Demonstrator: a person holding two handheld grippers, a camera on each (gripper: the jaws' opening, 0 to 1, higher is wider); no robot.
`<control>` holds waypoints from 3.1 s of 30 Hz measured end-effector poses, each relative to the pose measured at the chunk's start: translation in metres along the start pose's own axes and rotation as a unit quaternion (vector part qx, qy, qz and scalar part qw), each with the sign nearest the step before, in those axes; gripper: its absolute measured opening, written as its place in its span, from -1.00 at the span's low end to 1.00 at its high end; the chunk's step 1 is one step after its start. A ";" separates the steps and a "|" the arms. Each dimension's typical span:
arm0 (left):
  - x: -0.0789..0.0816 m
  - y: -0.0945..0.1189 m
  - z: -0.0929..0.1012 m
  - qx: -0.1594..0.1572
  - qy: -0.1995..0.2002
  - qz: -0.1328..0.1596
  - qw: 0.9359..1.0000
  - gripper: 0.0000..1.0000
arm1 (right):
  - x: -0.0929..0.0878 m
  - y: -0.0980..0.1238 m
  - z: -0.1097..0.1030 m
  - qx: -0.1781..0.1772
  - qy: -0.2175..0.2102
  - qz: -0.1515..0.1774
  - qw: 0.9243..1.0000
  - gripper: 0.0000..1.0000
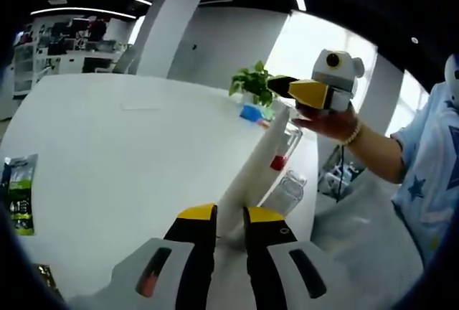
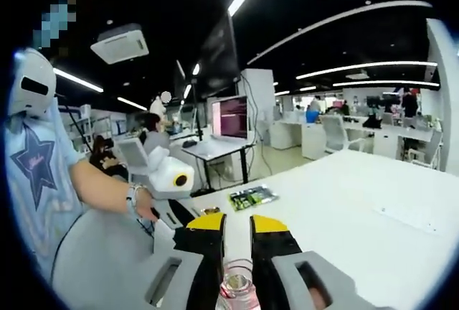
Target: Arrange the skincare products in the storage area until every visible bottle or jar stands upright without overlapping.
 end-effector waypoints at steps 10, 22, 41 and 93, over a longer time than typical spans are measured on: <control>-0.003 -0.005 0.003 -0.004 -0.010 -0.010 1.000 -0.79 | -0.007 0.003 -0.003 0.008 0.011 -0.012 1.000 -1.00; -0.002 -0.003 0.002 -0.001 -0.008 -0.011 1.000 -0.77 | -0.004 0.002 0.003 -0.003 -0.004 -0.008 1.000 -1.00; 0.024 0.094 -0.006 0.175 -0.029 -0.027 0.984 -0.73 | 0.025 0.000 0.015 -0.122 0.029 -0.026 0.992 -1.00; -0.115 0.217 -0.064 0.431 0.152 -0.080 0.886 -0.21 | -0.126 -0.152 -0.188 0.024 -0.017 -0.238 0.971 -0.71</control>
Point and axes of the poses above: the point that each gripper's makers call its tool centre point, and the gripper's own axes: y roughly backward along the fingers, z roughly to its right, x roughly out of its top, the point moved 3 cm from there along y, roughly backward along the fingers, and after that the axes turned 13 degrees about -x, right-handed, at the moved point
